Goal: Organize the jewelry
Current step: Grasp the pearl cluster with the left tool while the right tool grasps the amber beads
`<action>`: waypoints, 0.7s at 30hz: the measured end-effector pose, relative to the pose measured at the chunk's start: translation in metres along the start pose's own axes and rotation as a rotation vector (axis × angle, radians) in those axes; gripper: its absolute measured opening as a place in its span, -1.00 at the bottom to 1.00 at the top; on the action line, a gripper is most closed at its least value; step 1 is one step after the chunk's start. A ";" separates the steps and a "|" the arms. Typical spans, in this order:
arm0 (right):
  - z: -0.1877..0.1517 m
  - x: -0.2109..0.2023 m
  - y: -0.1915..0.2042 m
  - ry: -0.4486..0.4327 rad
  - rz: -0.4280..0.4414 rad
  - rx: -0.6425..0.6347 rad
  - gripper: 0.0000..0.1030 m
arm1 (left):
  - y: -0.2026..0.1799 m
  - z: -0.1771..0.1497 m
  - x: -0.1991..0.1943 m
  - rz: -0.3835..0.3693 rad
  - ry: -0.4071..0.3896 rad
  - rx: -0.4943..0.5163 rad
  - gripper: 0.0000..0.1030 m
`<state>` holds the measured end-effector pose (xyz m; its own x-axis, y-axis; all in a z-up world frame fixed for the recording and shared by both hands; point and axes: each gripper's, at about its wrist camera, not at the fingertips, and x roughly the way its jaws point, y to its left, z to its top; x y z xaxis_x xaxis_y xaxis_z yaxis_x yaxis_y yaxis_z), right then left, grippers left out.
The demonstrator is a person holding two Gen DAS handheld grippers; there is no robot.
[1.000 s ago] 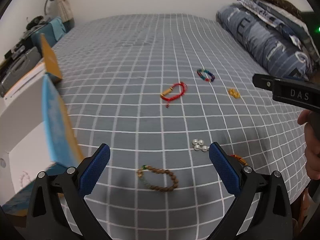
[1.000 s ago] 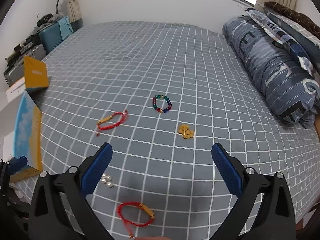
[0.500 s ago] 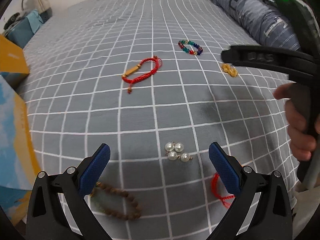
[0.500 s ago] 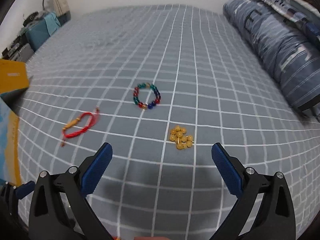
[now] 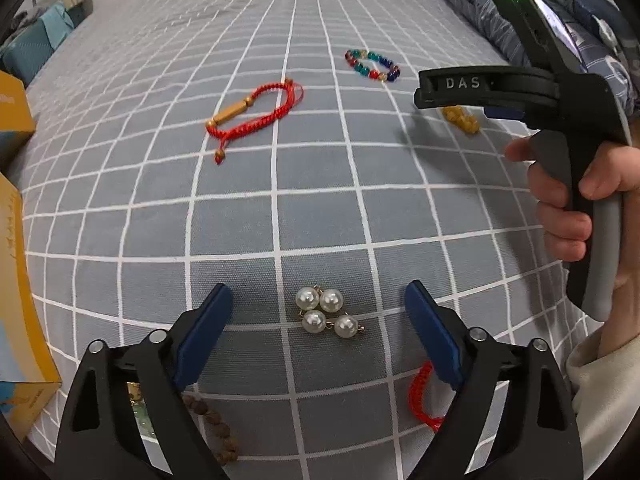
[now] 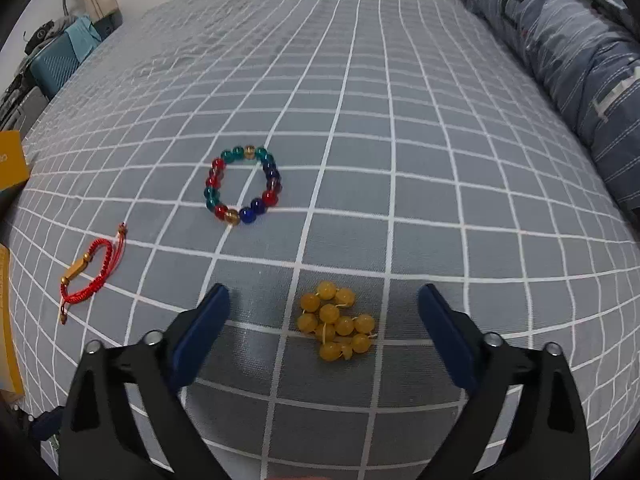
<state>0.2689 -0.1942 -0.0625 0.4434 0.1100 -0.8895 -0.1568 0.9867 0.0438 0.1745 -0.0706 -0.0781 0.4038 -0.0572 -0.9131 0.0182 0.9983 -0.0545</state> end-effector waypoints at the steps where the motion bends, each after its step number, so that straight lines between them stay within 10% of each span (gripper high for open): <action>1: 0.000 0.001 0.000 0.001 0.000 0.001 0.65 | 0.000 0.000 0.002 0.003 0.002 -0.002 0.64; 12: 0.002 0.005 -0.005 0.035 -0.012 0.019 0.21 | 0.002 -0.003 0.001 0.030 0.010 0.002 -0.04; 16: 0.003 0.005 -0.007 0.053 -0.021 0.037 -0.13 | 0.004 -0.001 0.002 0.035 0.018 -0.003 -0.51; 21: 0.003 0.004 -0.008 0.074 -0.063 0.071 -0.80 | 0.006 -0.001 -0.001 0.033 0.010 -0.001 -0.58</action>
<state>0.2745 -0.2009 -0.0646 0.3837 0.0409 -0.9226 -0.0662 0.9977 0.0167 0.1734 -0.0647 -0.0780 0.3953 -0.0247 -0.9182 0.0040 0.9997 -0.0252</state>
